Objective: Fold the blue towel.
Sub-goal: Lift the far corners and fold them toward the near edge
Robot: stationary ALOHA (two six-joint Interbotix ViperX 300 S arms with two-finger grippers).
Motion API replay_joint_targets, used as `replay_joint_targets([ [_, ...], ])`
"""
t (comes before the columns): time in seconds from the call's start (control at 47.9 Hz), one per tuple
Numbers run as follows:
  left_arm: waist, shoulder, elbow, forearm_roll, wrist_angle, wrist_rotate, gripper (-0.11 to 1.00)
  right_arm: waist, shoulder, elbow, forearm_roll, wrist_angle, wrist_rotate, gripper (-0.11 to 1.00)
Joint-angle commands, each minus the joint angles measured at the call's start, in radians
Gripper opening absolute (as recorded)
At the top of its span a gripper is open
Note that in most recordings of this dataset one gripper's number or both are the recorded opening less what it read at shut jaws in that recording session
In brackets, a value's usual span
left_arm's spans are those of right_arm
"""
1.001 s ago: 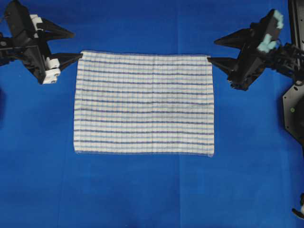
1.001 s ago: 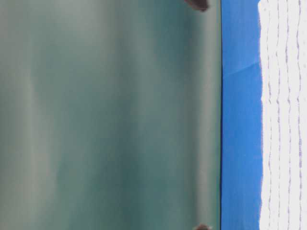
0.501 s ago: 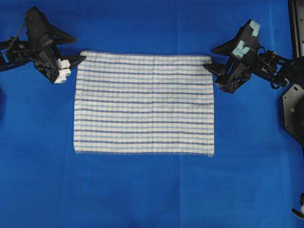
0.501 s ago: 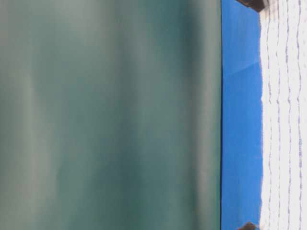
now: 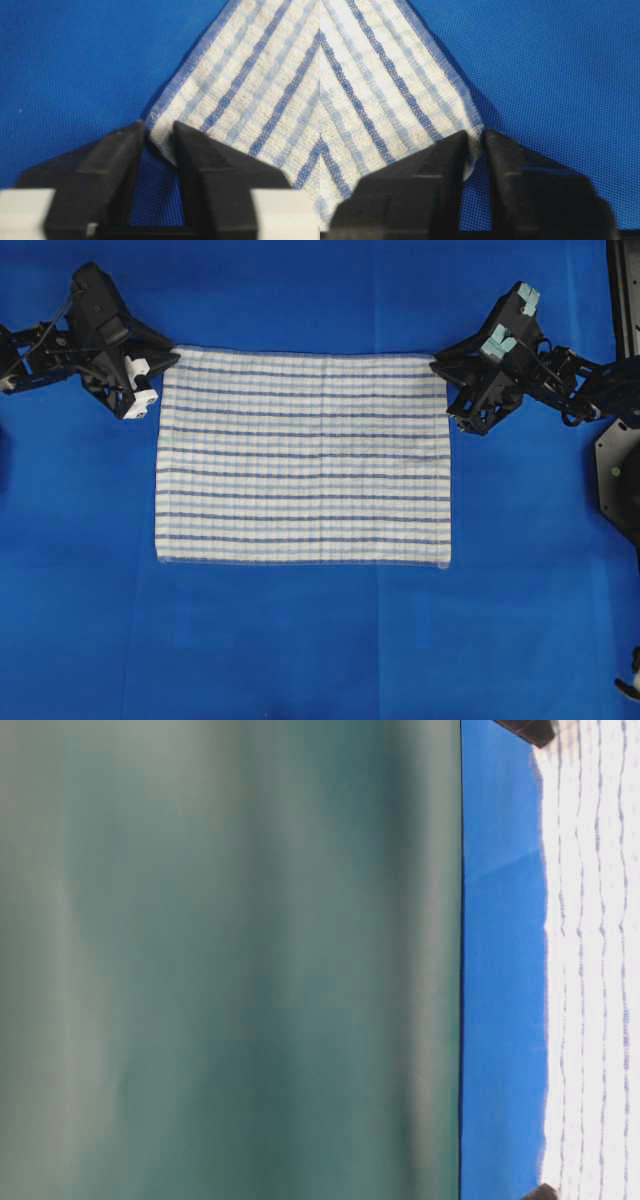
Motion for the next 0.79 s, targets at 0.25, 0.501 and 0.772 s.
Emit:
replay_joint_targets([
  [0.25,-0.020,-0.003,-0.009,-0.002,0.000,0.005,0.06,0.028,-0.008,-0.009,0.000,-0.008,0.000,0.07],
  [0.501,-0.040,-0.092,-0.011,0.000,0.038,0.008,0.06,0.029,-0.032,-0.011,0.002,-0.002,0.002,0.07],
  [0.772,-0.067,-0.233,-0.003,0.000,0.124,0.009,0.06,0.029,-0.120,-0.008,0.002,0.040,0.002,0.07],
])
